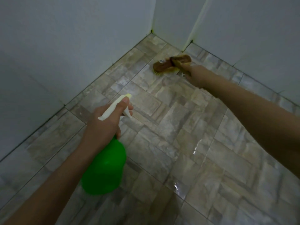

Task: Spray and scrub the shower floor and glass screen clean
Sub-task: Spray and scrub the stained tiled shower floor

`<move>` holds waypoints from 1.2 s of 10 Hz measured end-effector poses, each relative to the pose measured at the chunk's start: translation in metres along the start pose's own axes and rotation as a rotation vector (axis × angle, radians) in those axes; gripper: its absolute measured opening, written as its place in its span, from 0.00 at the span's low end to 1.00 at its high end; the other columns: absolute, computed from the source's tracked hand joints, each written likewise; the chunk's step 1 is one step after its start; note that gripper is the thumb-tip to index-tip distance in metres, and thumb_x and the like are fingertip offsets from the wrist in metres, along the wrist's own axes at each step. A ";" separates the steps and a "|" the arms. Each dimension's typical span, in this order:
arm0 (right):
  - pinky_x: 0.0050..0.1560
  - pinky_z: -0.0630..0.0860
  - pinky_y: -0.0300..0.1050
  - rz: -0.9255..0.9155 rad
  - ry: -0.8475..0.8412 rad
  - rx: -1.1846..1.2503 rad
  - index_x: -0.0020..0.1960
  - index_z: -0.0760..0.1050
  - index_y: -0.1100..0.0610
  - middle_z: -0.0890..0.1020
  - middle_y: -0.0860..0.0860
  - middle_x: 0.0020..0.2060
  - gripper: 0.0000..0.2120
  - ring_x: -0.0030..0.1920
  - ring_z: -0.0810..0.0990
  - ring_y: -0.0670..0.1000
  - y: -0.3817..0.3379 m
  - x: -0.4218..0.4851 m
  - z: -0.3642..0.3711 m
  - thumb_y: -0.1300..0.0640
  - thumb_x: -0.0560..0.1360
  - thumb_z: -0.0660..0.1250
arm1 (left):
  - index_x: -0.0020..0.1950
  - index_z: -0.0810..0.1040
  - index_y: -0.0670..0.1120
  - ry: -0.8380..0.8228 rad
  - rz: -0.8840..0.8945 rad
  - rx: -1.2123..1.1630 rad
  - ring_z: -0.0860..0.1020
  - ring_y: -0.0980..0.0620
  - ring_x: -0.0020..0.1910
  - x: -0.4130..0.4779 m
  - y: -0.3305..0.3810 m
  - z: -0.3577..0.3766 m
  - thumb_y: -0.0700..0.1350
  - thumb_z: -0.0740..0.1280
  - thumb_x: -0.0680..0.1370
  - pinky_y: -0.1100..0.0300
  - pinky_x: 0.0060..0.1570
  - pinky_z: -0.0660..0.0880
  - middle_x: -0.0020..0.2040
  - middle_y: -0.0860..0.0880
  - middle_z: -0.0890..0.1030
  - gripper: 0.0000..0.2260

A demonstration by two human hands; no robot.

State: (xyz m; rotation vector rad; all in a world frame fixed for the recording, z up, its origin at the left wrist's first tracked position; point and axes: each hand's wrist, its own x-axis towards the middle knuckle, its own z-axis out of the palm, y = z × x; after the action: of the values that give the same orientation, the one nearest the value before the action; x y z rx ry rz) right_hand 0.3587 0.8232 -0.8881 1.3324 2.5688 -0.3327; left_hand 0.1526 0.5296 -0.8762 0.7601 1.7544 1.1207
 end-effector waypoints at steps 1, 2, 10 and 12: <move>0.40 0.73 0.47 0.090 -0.070 -0.047 0.78 0.53 0.47 0.78 0.58 0.49 0.27 0.40 0.76 0.56 -0.005 -0.064 0.021 0.61 0.82 0.54 | 0.47 0.86 0.54 0.009 0.053 -0.035 0.79 0.46 0.29 -0.005 0.006 0.001 0.67 0.65 0.77 0.57 0.31 0.74 0.47 0.51 0.87 0.19; 0.37 0.79 0.48 0.207 -0.189 0.005 0.77 0.47 0.39 0.77 0.54 0.37 0.27 0.34 0.77 0.51 -0.030 -0.178 0.040 0.56 0.83 0.52 | 0.42 0.86 0.52 0.029 0.095 -0.068 0.78 0.47 0.26 -0.018 0.004 0.005 0.65 0.64 0.79 0.56 0.28 0.73 0.48 0.42 0.86 0.20; 0.34 0.80 0.49 0.481 -0.161 0.179 0.75 0.44 0.34 0.78 0.58 0.40 0.32 0.33 0.79 0.54 0.003 -0.246 0.056 0.61 0.82 0.51 | 0.41 0.86 0.56 -0.244 0.111 0.020 0.76 0.43 0.23 -0.070 0.014 0.056 0.69 0.62 0.72 0.60 0.24 0.71 0.49 0.41 0.86 0.21; 0.24 0.67 0.42 0.584 -0.166 0.147 0.74 0.31 0.35 0.75 0.52 0.32 0.39 0.27 0.73 0.50 -0.006 -0.322 0.093 0.60 0.81 0.53 | 0.42 0.86 0.54 -0.385 0.099 0.037 0.74 0.42 0.23 -0.068 0.024 0.087 0.70 0.64 0.70 0.60 0.24 0.70 0.48 0.51 0.87 0.22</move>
State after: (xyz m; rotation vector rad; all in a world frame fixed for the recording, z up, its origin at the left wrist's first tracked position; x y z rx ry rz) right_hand 0.5436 0.5440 -0.8786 1.9308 1.9378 -0.4962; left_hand 0.2604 0.5141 -0.8464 1.0205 1.4284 0.9336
